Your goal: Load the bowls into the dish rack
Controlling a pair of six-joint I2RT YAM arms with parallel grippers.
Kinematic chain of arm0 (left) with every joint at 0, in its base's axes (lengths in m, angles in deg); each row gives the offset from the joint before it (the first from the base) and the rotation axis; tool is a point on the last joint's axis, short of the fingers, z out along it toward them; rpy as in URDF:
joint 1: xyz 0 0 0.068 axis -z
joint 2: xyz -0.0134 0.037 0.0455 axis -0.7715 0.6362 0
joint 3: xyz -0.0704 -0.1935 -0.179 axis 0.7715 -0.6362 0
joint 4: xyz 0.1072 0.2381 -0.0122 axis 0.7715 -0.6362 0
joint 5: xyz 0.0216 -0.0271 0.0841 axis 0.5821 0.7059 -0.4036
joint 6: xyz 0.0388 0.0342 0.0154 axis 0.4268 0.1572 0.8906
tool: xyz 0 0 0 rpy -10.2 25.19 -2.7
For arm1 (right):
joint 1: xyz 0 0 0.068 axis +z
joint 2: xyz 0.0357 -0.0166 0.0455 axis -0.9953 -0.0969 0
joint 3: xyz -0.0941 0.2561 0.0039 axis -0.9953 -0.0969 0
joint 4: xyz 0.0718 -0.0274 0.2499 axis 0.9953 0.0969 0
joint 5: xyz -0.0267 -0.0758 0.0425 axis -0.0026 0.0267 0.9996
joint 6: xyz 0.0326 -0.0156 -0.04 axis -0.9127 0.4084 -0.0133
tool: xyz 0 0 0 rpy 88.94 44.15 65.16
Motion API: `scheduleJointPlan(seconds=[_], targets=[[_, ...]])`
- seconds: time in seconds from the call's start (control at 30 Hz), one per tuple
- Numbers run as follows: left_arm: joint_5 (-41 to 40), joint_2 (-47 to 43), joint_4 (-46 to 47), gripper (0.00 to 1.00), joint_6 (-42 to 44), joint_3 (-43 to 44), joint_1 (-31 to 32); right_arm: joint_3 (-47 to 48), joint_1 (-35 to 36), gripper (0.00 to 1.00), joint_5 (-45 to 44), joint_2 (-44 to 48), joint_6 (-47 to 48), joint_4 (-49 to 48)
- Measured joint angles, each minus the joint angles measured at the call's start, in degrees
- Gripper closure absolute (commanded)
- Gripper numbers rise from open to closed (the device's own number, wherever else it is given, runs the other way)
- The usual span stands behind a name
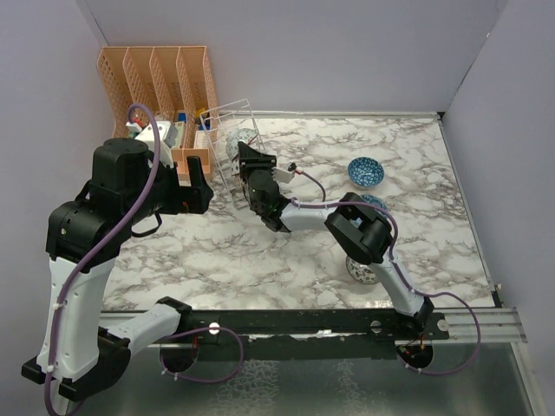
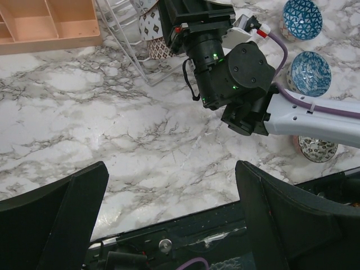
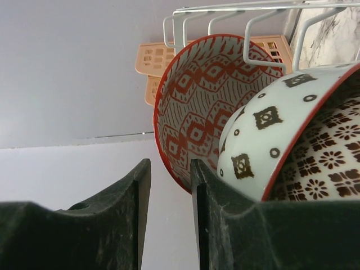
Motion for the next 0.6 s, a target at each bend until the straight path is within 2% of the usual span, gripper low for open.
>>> scheduleJointPlan(seconds=[0.6], targets=[[0.1, 0.0, 0.1, 0.01, -0.1, -0.4, 0.2, -4.0, 0.3, 0.55, 3.4, 3.0, -4.2, 1.6]])
